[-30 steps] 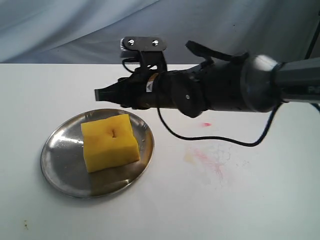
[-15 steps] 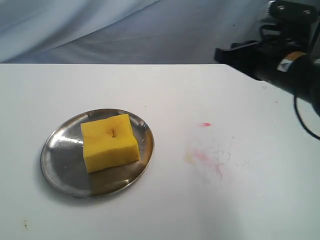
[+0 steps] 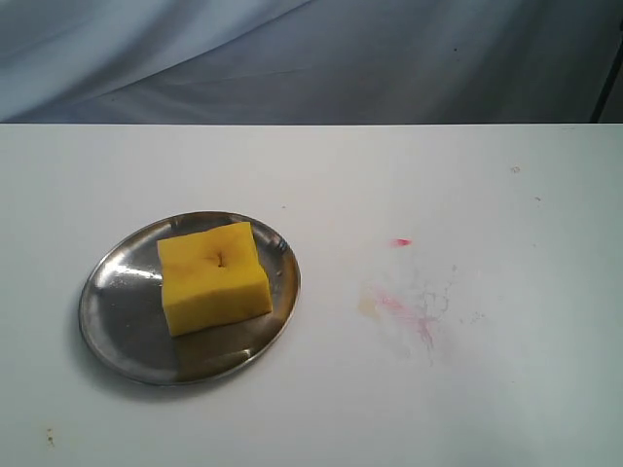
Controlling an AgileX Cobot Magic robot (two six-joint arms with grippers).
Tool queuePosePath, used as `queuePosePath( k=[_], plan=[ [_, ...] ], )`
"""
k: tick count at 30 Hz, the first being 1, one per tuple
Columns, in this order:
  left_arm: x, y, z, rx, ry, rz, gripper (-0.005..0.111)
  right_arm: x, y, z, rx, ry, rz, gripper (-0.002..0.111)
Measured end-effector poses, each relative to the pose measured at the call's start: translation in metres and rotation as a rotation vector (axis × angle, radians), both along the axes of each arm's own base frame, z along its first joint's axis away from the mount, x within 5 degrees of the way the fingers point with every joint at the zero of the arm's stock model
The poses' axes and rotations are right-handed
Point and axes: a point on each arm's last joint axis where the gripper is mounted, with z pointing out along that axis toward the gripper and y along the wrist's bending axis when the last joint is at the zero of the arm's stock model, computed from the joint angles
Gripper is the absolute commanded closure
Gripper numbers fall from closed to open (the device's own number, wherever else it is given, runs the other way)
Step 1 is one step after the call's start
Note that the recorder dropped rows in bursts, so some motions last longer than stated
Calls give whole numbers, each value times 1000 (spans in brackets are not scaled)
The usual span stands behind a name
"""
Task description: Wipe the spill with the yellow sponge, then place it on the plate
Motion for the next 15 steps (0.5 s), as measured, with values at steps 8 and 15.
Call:
queuePosePath(
  k=[8,15],
  plan=[
    [0,0,0,0,0,0,107,-81,-10,47,-9,-326,-19,108],
    [0,0,0,0,0,0,107,-139,-17,63,-120,-487,-79,108]
  ],
)
